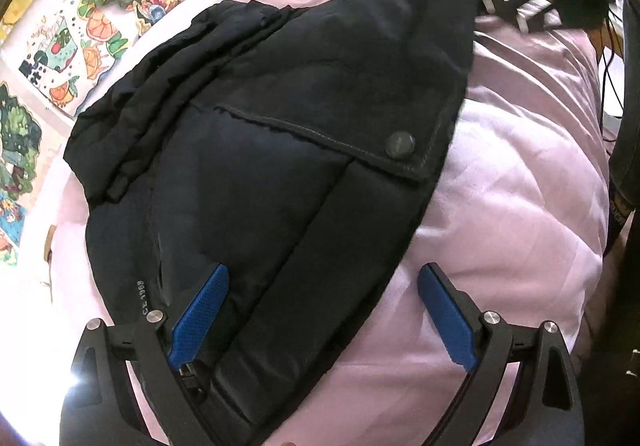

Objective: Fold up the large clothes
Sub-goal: 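Grasp the jacket hem with the left tool while the right tool grasps the hem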

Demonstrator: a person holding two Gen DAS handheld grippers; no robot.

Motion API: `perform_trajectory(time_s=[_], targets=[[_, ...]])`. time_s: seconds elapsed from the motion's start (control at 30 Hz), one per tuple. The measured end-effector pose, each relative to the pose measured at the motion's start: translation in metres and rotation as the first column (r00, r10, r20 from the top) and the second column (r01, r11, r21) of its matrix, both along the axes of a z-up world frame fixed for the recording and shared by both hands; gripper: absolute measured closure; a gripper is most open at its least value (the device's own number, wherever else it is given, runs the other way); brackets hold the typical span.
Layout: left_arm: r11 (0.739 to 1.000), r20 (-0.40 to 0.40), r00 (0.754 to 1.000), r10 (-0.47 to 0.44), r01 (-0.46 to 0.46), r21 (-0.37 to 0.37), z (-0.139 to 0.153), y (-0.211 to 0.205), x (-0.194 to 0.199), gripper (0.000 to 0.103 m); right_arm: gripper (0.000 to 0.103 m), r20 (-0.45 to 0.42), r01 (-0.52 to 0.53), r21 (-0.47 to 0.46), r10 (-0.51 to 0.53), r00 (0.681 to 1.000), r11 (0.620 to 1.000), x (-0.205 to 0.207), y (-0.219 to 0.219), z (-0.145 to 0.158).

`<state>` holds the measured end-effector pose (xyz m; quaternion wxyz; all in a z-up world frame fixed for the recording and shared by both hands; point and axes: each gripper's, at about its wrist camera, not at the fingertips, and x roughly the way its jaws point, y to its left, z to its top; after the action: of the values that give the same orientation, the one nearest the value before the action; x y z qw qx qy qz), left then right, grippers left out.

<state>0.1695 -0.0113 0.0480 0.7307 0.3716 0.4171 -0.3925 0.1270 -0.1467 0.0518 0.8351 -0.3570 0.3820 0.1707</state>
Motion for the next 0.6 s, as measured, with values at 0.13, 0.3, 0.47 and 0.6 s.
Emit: perform_trajectory(time_s=[0.13,0.3,0.47,0.6], targets=[[1.0,0.059,0.998,-0.019,0.018,0.025,0.002,-0.002,-0.004,0.01,0.086,0.025,0.059,0.121,-0.063,0.998,0.991,0.017,-0.009,0.034],[0.998,0.157,0.987,0.041,-0.048,0.042,0.013,0.012,0.008,0.01,0.086,0.036,0.114,0.206,-0.124,0.992,0.972,0.028,-0.018,0.057],[0.982,0.162,0.969,0.187,-0.189,-0.005,0.027,0.043,0.034,0.016,0.086,0.045,0.117,0.21,-0.13,0.991,0.971,0.029,-0.017,0.062],[0.97,0.119,0.963,0.24,-0.235,-0.061,0.041,0.058,0.041,0.039,0.086,0.048,0.11,0.2,-0.122,0.991,0.974,0.026,-0.013,0.061]])
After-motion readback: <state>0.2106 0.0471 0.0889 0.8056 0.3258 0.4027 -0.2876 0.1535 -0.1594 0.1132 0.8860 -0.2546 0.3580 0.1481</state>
